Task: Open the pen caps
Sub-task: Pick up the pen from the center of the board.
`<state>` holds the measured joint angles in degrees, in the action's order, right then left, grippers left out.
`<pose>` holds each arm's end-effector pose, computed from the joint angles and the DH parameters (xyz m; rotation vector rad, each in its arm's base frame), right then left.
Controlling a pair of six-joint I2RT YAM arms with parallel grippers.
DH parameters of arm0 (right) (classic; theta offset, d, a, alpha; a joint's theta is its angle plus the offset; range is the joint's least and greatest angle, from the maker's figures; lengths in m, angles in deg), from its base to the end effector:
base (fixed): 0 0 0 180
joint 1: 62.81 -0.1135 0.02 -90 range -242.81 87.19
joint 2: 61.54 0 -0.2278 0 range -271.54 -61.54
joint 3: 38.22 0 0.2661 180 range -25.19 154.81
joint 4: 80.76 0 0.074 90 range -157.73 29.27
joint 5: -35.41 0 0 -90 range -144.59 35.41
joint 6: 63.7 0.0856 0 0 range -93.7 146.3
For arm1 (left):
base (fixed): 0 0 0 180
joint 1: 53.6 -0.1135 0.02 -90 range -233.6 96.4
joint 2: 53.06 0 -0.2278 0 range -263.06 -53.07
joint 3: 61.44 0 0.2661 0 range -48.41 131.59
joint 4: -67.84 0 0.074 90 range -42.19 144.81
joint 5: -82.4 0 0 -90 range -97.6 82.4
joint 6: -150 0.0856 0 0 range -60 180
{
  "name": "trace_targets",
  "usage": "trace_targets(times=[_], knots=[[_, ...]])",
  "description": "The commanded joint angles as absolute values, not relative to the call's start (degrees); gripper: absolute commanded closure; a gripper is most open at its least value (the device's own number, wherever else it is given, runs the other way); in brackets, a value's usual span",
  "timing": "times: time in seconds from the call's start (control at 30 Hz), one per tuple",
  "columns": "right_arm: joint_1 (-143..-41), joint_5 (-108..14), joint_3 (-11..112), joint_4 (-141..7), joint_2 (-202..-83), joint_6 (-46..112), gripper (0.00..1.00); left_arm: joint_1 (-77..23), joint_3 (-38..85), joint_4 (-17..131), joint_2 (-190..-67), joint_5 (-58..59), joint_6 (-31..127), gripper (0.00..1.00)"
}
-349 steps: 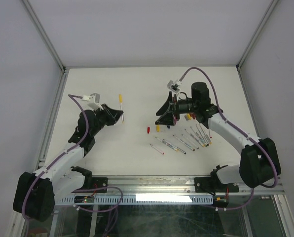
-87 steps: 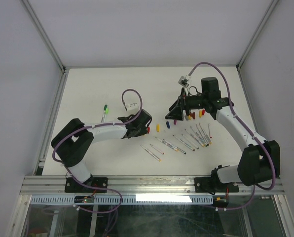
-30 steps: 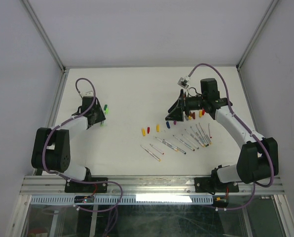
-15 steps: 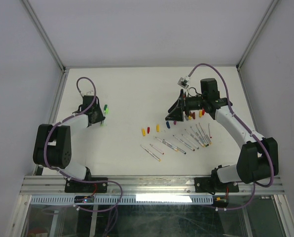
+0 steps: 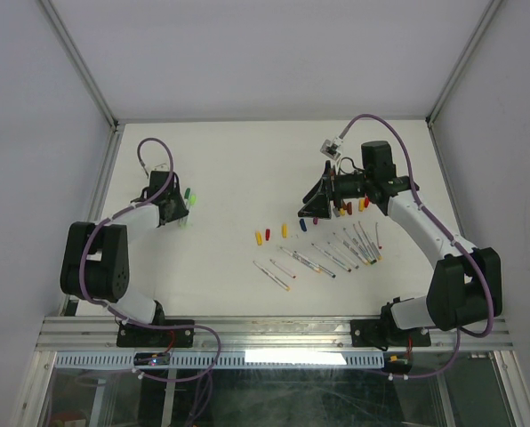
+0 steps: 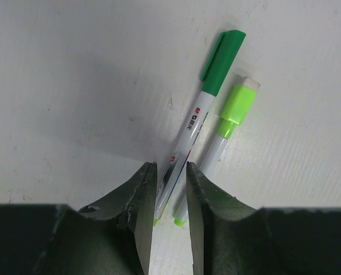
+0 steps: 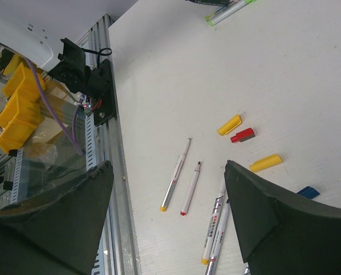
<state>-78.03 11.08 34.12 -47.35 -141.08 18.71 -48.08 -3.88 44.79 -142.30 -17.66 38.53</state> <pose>0.2937 0.1607 0.2330 -0.9816 1.8514 1.3550 0.3347 -0.0173 0.0723 -0.4168 2.4699 0.0286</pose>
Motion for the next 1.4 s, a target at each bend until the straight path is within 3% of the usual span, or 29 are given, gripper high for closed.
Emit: trace_targets(times=[0.0, 0.2, 0.3, 0.63, 0.8, 1.0, 1.13, 1.27, 1.37], knots=[[-77.7, 12.9, 34.6, -49.0, -141.0, 18.0, 0.19, -48.7, -1.3, 45.9, -143.8, -16.6, 39.2, 0.72], [-77.7, 12.8, 34.7, -49.0, -140.8, 18.0, 0.19, -48.6, 0.0, 44.1, -145.9, -18.4, 38.8, 0.73], [-77.7, 12.8, 34.7, -49.0, -140.8, 18.0, 0.19, -48.6, 0.4, 42.7, -146.2, -19.7, 38.3, 0.81], [-77.7, 13.1, 34.7, -49.0, -141.0, 18.0, 0.19, -46.5, 1.3, 37.6, -144.1, -29.3, 36.1, 0.94], [-77.7, 13.3, 34.7, -49.0, -141.2, 18.1, 0.19, -46.2, 1.2, 37.2, -143.7, -30.8, 35.7, 0.74], [-77.7, 13.5, 34.7, -48.9, -141.0, 18.1, 0.19, -46.2, 2.1, 37.0, -146.1, -30.1, 35.9, 0.69], [-77.7, 13.5, 34.8, -48.9, -140.9, 18.1, 0.19, -46.2, 2.1, 37.1, -146.8, -29.1, 35.8, 0.77], [-77.7, 13.7, 34.7, -49.0, -140.9, 18.1, 0.19, -46.3, 2.1, 37.1, -146.0, -28.4, 35.8, 0.98], [-77.8, 14.1, 34.2, -49.8, -140.9, 18.9, 0.19, -46.2, 1.7, 37.1, -143.3, -28.5, 35.3, 1.00]])
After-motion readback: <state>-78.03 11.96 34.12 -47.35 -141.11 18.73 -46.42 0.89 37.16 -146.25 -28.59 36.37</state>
